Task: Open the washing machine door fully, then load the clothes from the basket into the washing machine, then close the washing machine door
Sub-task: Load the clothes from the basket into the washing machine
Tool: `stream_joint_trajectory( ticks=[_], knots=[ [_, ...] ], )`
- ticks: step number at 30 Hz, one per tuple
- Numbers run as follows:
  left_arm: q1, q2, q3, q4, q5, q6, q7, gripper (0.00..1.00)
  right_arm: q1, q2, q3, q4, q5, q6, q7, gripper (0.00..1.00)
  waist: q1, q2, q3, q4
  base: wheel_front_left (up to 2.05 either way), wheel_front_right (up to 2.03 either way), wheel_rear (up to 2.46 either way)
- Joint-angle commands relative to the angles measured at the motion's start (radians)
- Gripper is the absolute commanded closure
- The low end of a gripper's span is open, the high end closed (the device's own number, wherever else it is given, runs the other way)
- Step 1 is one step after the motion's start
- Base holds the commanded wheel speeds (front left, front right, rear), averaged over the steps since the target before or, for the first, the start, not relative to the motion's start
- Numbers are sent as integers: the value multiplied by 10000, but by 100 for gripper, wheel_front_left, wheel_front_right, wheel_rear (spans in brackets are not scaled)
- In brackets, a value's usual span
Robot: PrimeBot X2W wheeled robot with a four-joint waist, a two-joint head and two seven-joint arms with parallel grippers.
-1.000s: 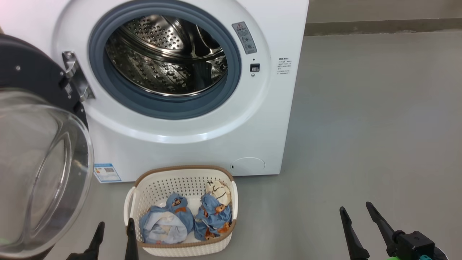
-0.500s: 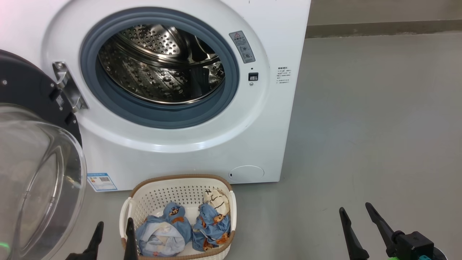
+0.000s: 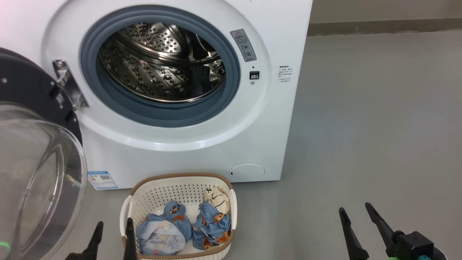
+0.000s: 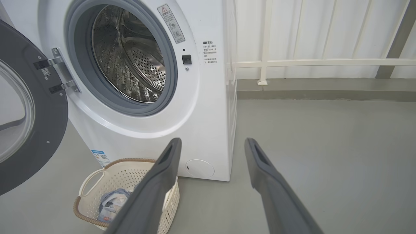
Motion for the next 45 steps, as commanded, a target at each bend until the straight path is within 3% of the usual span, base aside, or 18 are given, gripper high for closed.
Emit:
stream_joint_trajectory(
  ticks=[1,11,15,31,40,45],
  knots=[
    [-452,157,324,-183,-65,47,-152,0,-235,-52,259,-258,122,29,-58,0,0,0,14,0,0,0,0],
    [-822,26,73,285,-252,-266,-113,0,-361,-52,317,-348,138,29,-70,0,0,0,427,1,0,0,0],
    [-1439,-161,-161,1014,-550,-750,92,0,-620,-52,379,-466,118,29,-90,0,0,0,933,-36,0,0,0],
    [-5738,-1013,-747,6479,-1336,-3002,238,0,-2149,-52,718,-741,73,29,-269,0,0,0,3708,-822,0,0,0],
    [-8029,-1062,-716,9302,-1688,-3458,369,0,-3103,-52,1271,-687,324,29,-471,0,0,0,5422,-1837,0,0,0],
    [-9183,-809,-886,10444,-1847,-3610,601,0,-3646,-52,1643,-699,601,29,-556,0,0,0,6581,-2452,0,0,0]
  ],
)
